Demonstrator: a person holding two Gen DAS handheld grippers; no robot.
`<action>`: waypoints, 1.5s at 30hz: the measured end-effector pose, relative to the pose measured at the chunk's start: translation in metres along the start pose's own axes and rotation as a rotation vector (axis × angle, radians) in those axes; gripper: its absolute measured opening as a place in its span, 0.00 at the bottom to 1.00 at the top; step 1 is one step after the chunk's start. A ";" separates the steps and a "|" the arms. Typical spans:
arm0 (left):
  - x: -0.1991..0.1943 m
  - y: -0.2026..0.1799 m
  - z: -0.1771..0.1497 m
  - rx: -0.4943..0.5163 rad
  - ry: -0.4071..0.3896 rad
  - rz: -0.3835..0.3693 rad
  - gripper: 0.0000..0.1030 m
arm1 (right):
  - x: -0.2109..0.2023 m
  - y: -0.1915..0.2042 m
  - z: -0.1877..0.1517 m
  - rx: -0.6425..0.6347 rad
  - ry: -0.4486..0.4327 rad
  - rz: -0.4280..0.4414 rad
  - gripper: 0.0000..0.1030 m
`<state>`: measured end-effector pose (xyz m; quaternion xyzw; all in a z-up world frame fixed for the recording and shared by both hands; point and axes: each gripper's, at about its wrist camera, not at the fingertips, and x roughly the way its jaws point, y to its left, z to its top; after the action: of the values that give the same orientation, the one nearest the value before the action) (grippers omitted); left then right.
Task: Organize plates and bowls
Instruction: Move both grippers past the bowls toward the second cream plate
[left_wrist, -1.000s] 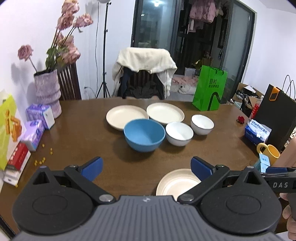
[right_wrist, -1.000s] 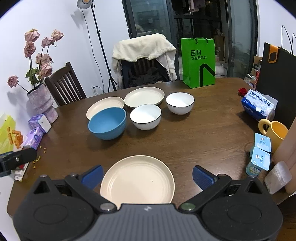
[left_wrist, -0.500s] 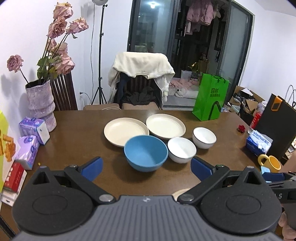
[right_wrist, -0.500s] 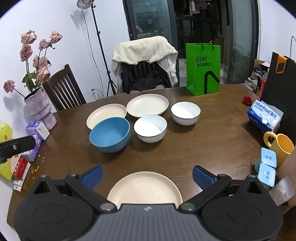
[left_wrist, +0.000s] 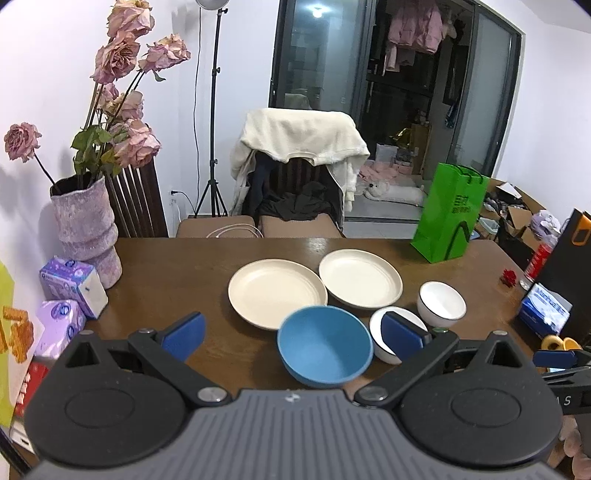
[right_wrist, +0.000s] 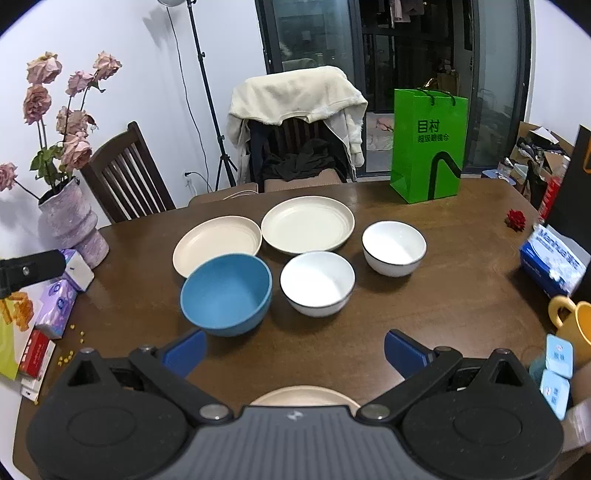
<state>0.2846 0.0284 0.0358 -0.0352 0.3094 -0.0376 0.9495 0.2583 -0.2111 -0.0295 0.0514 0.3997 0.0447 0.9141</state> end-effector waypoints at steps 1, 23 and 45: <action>0.003 0.003 0.004 -0.002 -0.003 -0.003 1.00 | 0.004 0.003 0.004 -0.003 0.000 -0.001 1.00; 0.102 0.069 0.053 -0.054 0.049 0.063 1.00 | 0.110 0.055 0.085 -0.024 0.071 0.023 1.00; 0.230 0.088 0.073 -0.014 0.139 0.070 1.00 | 0.217 0.068 0.135 -0.005 0.107 -0.012 1.00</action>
<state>0.5173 0.0982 -0.0472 -0.0282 0.3759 -0.0046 0.9262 0.5010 -0.1245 -0.0872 0.0443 0.4483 0.0429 0.8918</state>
